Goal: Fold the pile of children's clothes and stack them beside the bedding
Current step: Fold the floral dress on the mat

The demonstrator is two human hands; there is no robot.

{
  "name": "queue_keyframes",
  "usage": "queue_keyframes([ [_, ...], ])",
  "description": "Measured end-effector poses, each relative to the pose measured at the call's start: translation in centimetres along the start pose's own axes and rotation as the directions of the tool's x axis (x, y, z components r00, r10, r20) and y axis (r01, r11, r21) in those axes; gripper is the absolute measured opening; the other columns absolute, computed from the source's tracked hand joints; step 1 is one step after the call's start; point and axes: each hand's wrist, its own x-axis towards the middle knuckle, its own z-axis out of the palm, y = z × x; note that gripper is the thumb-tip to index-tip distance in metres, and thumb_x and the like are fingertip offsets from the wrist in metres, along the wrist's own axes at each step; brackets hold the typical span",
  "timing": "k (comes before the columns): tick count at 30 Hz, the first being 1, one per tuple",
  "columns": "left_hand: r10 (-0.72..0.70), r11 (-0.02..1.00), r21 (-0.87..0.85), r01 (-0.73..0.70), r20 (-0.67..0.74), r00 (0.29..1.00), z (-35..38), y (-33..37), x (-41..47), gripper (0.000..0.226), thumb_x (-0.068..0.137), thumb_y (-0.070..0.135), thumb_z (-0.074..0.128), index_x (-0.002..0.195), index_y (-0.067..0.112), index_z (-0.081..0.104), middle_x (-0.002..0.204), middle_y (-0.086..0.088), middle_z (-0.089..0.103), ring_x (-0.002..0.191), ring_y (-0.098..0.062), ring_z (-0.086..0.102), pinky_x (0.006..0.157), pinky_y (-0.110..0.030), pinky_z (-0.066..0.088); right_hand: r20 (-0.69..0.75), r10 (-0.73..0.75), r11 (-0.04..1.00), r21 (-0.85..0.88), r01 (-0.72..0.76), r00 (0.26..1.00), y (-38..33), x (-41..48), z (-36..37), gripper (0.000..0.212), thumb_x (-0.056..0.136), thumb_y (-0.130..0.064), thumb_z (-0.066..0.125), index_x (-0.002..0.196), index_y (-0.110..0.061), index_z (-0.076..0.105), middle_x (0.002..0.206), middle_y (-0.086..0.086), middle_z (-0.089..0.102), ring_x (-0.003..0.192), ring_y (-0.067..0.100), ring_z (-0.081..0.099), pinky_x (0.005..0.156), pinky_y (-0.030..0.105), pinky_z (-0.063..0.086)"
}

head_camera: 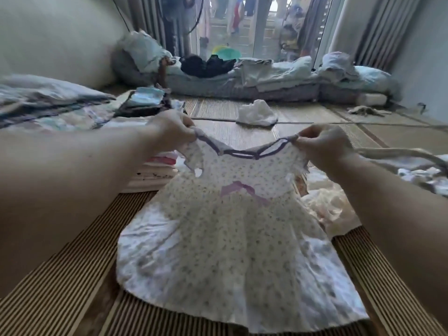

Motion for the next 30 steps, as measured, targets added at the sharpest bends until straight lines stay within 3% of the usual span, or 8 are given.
queue_keyframes([
  [5, 0.121, 0.977, 0.154, -0.149, 0.175, 0.977, 3.5, -3.9, -6.2, 0.013, 0.085, 0.022, 0.065, 0.076, 0.014, 0.069, 0.056, 0.008, 0.052, 0.05, -0.007, 0.042, 0.045, -0.015, 0.03, 0.166, -0.059, 0.992, -0.101, 0.077, 0.984, 2.9, -7.0, -0.8, 0.018, 0.08, -0.02, 0.074, 0.066, -0.025, 0.065, 0.057, -0.009, 0.065, 0.057, 0.009, 0.059, 0.056, 0.025, 0.045],
  [8, 0.154, 0.942, 0.251, -0.222, 0.261, 0.953, 4.5, -5.5, -11.0, 0.006, 0.083, 0.027, 0.067, 0.079, 0.023, 0.069, 0.062, 0.012, 0.055, 0.056, 0.002, 0.048, 0.053, -0.008, 0.035, 0.299, -0.076, 0.975, -0.177, 0.134, 0.951, 3.8, -11.9, -2.3, 0.023, 0.077, -0.016, 0.078, 0.061, -0.027, 0.064, 0.053, -0.01, 0.063, 0.049, 0.0, 0.055, 0.05, 0.016, 0.043],
  [13, 0.289, 0.782, 0.366, -0.504, 0.505, 0.814, 5.5, -6.8, -16.6, 0.02, 0.085, 0.036, 0.057, 0.089, 0.025, 0.073, 0.087, 0.007, 0.07, 0.084, -0.011, 0.063, 0.082, -0.03, 0.046, 0.479, 0.032, 0.884, -0.423, 0.199, 0.877, 4.5, -17.7, -3.7, 0.028, 0.076, -0.027, 0.077, 0.059, -0.04, 0.059, 0.066, -0.016, 0.066, 0.066, -0.001, 0.06, 0.062, 0.012, 0.045],
  [18, 0.158, 0.87, 0.319, -0.377, 0.543, 0.825, 5.8, -5.9, -17.5, 0.036, 0.069, 0.04, 0.046, 0.088, 0.028, 0.075, 0.091, 0.014, 0.07, 0.085, -0.005, 0.062, 0.08, -0.031, 0.052, 0.553, 0.144, 0.83, -0.519, 0.204, 0.821, 4.1, -19.0, -2.5, 0.017, 0.083, -0.022, 0.059, 0.09, -0.032, 0.071, 0.079, -0.021, 0.059, 0.072, -0.007, 0.057, 0.06, 0.008, 0.042],
  [20, 0.197, 0.884, 0.291, -0.367, 0.48, 0.855, 6.2, -5.2, -16.6, 0.048, 0.068, 0.047, 0.036, 0.088, 0.024, 0.073, 0.094, 0.012, 0.069, 0.087, -0.009, 0.062, 0.078, -0.035, 0.053, 0.427, 0.055, 0.86, -0.48, 0.175, 0.902, 3.8, -18.3, -1.1, 0.02, 0.084, -0.02, 0.057, 0.095, -0.031, 0.07, 0.097, -0.017, 0.063, 0.089, -0.001, 0.058, 0.079, 0.022, 0.049],
  [23, 0.238, 0.858, 0.339, -0.386, 0.403, 0.884, 7.6, -4.7, -14.1, 0.054, 0.076, 0.054, 0.04, 0.127, 0.039, 0.054, 0.134, 0.013, 0.052, 0.122, -0.011, 0.049, 0.097, -0.034, 0.045, 0.313, -0.048, 0.9, -0.399, 0.177, 0.949, 2.8, -17.0, 2.4, 0.031, 0.091, -0.029, 0.053, 0.119, -0.03, 0.064, 0.128, -0.013, 0.06, 0.118, 0.009, 0.052, 0.101, 0.034, 0.042],
  [27, 0.046, 0.735, 0.546, -0.402, 0.552, 0.833, 9.6, -6.0, -9.7, 0.084, 0.078, 0.076, 0.042, 0.148, 0.047, 0.006, 0.161, 0.007, -0.002, 0.148, -0.019, 0.0, 0.118, -0.048, 0.016, 0.491, 0.275, 0.851, -0.525, 0.029, 0.826, 3.7, -15.5, 6.8, 0.064, 0.09, -0.064, 0.035, 0.148, -0.038, 0.025, 0.161, -0.003, 0.011, 0.147, 0.026, 0.008, 0.115, 0.052, 0.011],
  [30, -0.077, 0.681, 0.607, -0.409, 0.615, 0.785, 9.8, -9.3, -8.2, 0.089, 0.074, 0.086, 0.03, 0.147, 0.05, -0.004, 0.161, 0.003, -0.01, 0.147, -0.021, -0.013, 0.117, -0.052, -0.001, 0.408, 0.548, 0.717, -0.679, -0.16, 0.73, 6.4, -14.7, 7.9, 0.096, 0.067, -0.089, 0.027, 0.148, -0.046, 0.001, 0.16, -0.002, -0.016, 0.144, 0.041, -0.009, 0.108, 0.066, 0.002],
])
